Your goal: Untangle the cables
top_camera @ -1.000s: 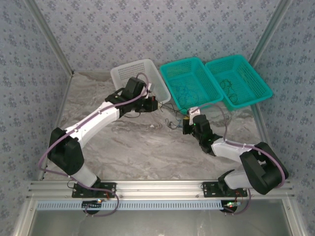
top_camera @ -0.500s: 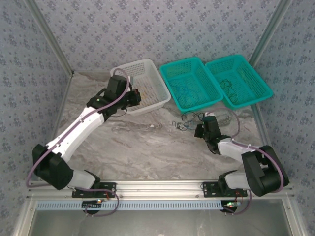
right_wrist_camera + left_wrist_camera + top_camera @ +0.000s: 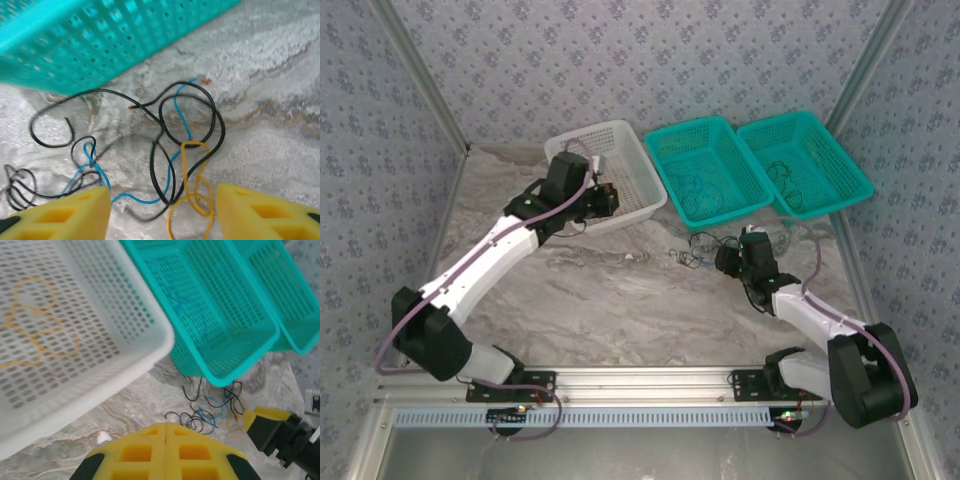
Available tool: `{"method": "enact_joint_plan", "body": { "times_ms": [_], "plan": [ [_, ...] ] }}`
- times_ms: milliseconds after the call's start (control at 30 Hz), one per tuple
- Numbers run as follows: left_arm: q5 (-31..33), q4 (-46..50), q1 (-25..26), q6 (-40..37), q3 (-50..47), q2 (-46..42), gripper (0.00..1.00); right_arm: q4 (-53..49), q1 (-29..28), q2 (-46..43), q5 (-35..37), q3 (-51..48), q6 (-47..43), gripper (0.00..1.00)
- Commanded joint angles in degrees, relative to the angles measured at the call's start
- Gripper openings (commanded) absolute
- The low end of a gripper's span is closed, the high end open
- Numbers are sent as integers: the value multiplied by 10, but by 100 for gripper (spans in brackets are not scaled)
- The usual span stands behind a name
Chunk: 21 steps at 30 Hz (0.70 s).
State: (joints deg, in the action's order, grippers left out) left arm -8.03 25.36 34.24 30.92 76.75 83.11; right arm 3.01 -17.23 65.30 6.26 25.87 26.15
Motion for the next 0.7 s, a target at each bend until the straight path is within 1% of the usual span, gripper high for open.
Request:
{"method": "enact_joint_plan", "body": {
  "times_ms": [0, 33, 167, 267, 367, 467, 667],
  "plan": [
    [-18, 11, 20, -35, 40, 14, 0, -45, -2, -38, -6, 26, -5, 91],
    [-19, 10, 23, -36, 44, 17, 0, -49, -1, -51, -9, 29, -6, 100],
    [-36, -1, 27, -30, 47, 30, 0, -51, -4, -106, -31, 31, -27, 100],
    [-50, -5, 29, -26, 51, 37, 0, -43, -5, -142, -67, 31, -54, 100],
    [-67, -3, 29, -26, 59, 46, 0, -34, -5, -163, -131, 38, -81, 100],
    [-83, 6, 31, -26, 72, 62, 0, -25, -7, -162, -204, 50, -98, 100],
    [-98, 27, 35, -20, 103, 98, 0, 39, -10, -139, -328, 67, -88, 98]
  ]
}}
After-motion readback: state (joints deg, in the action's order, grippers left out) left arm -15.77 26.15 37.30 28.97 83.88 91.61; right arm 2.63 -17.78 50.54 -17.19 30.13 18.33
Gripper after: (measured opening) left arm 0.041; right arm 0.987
